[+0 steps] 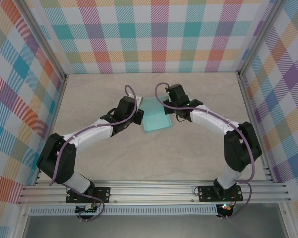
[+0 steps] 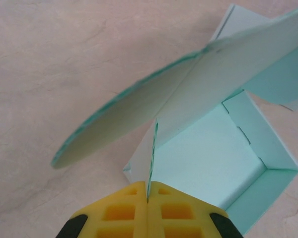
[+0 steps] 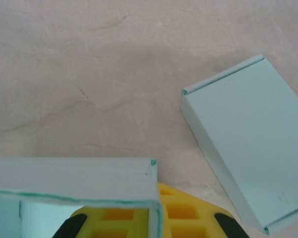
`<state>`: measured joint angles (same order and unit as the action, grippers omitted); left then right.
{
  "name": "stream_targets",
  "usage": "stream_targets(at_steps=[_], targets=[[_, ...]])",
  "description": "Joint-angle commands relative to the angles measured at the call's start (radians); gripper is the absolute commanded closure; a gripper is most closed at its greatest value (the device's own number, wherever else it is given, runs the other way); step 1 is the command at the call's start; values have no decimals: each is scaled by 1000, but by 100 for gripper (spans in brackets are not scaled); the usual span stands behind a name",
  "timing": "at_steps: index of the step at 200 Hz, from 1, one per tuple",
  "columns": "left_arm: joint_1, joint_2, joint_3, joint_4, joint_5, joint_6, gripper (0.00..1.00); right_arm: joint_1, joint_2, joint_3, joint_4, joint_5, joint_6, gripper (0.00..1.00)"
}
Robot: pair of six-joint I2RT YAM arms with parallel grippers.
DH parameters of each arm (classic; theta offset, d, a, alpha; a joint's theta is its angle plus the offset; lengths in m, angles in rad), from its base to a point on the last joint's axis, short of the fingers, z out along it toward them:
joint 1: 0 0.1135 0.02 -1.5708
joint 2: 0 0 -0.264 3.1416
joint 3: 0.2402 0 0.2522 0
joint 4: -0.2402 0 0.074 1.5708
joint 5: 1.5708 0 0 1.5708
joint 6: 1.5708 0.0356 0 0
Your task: Fold the paper box
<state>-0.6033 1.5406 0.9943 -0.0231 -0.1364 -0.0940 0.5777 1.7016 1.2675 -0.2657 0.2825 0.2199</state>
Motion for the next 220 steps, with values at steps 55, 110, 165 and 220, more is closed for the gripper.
stream_targets(at_steps=[55, 110, 165, 220], targets=[[-77, 80, 17, 56, -183, -249, 100, 25, 20, -15, 109, -30, 59, 92], [-109, 109, 24, 50, -267, -419, 100, 56, 23, -60, 135, -29, 93, 92], [-152, 129, 7, 74, -337, -465, 100, 67, 17, -109, 159, -29, 134, 92], [-172, 144, -56, 92, -356, -504, 100, 76, -6, -200, 215, -50, 197, 92]])
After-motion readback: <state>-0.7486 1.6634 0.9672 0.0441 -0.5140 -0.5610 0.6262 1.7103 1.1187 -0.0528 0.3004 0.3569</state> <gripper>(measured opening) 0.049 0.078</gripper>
